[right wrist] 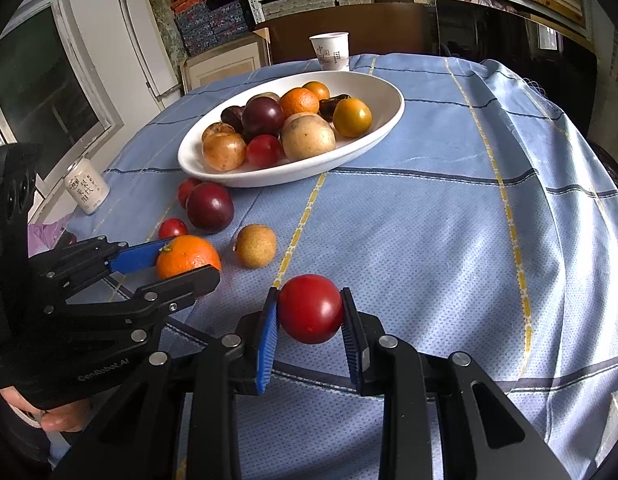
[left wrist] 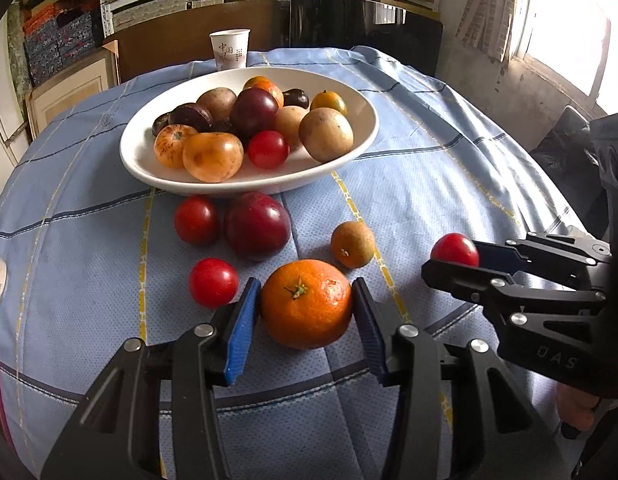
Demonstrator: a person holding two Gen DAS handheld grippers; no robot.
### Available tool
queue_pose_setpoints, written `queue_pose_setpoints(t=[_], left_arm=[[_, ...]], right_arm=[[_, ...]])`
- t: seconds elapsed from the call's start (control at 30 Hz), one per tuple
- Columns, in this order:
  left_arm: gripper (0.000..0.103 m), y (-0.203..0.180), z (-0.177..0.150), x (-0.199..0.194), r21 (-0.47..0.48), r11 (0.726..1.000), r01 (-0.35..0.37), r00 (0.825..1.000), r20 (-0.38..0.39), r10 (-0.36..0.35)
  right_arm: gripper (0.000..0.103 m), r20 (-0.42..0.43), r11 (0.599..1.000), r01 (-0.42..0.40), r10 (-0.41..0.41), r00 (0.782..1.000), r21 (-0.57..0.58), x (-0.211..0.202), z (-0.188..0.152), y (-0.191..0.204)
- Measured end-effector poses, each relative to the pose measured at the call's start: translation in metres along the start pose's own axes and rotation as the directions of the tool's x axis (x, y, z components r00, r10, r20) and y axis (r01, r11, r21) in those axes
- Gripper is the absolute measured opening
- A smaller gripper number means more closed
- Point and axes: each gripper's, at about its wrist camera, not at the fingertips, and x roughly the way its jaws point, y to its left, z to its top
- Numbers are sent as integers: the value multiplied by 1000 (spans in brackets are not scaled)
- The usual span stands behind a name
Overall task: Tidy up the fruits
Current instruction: 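Grasp the dark red fruit with the right tool while the left tool grasps the orange, then carry both fruits onto the white plate and open both tools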
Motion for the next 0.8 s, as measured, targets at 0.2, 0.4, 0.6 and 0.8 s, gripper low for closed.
queue_pose_setpoints(t=[0.2,0.4,0.6,0.8], left_arm=[[46,4,0,-9,-19,1000,0,1000,27,1],[46,9,-1,-28,-37,999,14,997,83,-10],[46,44,17,-45,-128,989,74,991,124,-58],[46,72,62,-43,-127,992,1,988,154,18]], right_arm=[[30,21,1000,12,-12,1000,-22,-1,-1,3],[30,66,998,-2,6,998,-60,-7,-1,9],[30,137,997,-28,37,990,-69,-18,20,13],[30,209,998,-28,38,977,-54,-14,68,11]])
